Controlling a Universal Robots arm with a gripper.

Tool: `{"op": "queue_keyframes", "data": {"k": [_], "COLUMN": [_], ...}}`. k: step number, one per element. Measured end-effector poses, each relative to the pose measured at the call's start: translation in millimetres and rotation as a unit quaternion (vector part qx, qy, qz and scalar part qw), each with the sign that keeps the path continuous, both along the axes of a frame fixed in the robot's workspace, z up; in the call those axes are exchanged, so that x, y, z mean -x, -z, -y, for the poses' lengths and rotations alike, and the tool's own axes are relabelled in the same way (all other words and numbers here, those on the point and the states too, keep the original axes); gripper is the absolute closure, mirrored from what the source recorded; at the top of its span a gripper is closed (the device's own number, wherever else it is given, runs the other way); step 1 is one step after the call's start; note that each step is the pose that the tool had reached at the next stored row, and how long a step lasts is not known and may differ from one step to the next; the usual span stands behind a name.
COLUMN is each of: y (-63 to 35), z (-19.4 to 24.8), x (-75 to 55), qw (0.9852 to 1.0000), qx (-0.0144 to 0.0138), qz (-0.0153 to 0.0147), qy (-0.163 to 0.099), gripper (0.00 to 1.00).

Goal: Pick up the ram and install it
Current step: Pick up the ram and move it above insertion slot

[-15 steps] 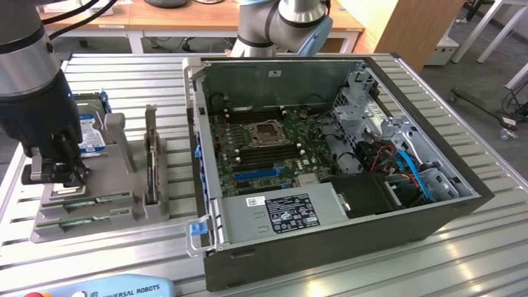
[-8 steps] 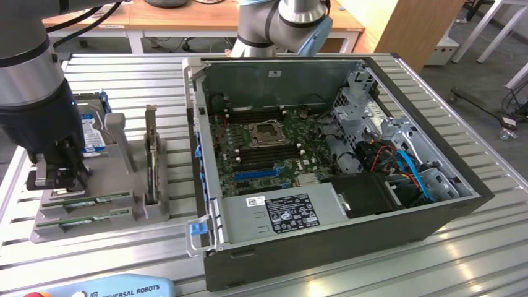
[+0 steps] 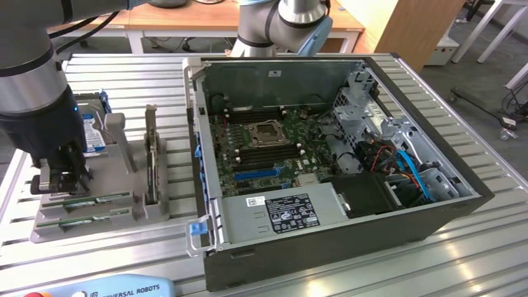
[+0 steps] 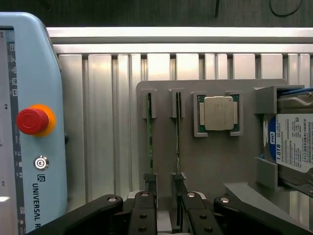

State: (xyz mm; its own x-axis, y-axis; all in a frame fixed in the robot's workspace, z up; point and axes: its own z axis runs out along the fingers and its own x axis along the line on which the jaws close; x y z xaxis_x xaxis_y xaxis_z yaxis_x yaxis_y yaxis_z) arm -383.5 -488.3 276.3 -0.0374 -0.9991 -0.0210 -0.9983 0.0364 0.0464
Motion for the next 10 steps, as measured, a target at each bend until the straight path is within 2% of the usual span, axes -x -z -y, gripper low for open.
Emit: {"op": "queue_keyframes", "data": {"k": [5,10], "y": [0.0,3.8], "z": [8.7,9.5], "x": [0.1,0.1], "qw": [1.0000,1.0000], "qx": [0.0000,0.0000], "qz": [0.0000,0.0000], "qy": [0.000,0.000], "gripper": [0.73,0.73]}}
